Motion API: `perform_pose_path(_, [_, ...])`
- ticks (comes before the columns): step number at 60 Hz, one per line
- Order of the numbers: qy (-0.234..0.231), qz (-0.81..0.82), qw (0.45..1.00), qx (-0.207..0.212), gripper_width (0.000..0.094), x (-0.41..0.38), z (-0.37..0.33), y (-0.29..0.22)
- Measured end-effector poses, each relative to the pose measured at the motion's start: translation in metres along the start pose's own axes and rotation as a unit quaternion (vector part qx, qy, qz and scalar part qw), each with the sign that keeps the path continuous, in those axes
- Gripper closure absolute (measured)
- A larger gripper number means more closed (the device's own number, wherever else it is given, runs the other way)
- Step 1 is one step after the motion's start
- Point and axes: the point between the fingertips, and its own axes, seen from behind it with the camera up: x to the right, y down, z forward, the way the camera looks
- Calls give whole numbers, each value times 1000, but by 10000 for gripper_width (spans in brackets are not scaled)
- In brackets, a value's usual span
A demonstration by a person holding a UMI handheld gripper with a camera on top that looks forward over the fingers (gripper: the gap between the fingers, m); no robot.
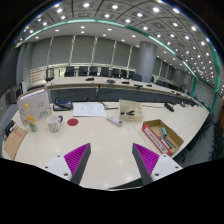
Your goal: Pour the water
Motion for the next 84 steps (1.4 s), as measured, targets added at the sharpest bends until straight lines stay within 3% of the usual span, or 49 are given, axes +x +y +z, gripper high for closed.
perform_pose_path(10, [-20,-15,1000,-9,76,-42,11,1])
perform_pose_path(26, [-74,-46,996,-20,75,-232,45,3])
perform_pose_path(47, [-163,-51,985,-2,78,-490,94,-2])
perform_pose_path(67, [-184,-34,979,76,82,-596,208,-32])
perform_pose_path(73, [-172,-25,981,89,138,-602,231,-36])
perform_pose_path(79, [-162,-14,981,108,415,-601,245,-44])
perform_pose_path(84, [-166,-11,979,115,444,-603,246,-45])
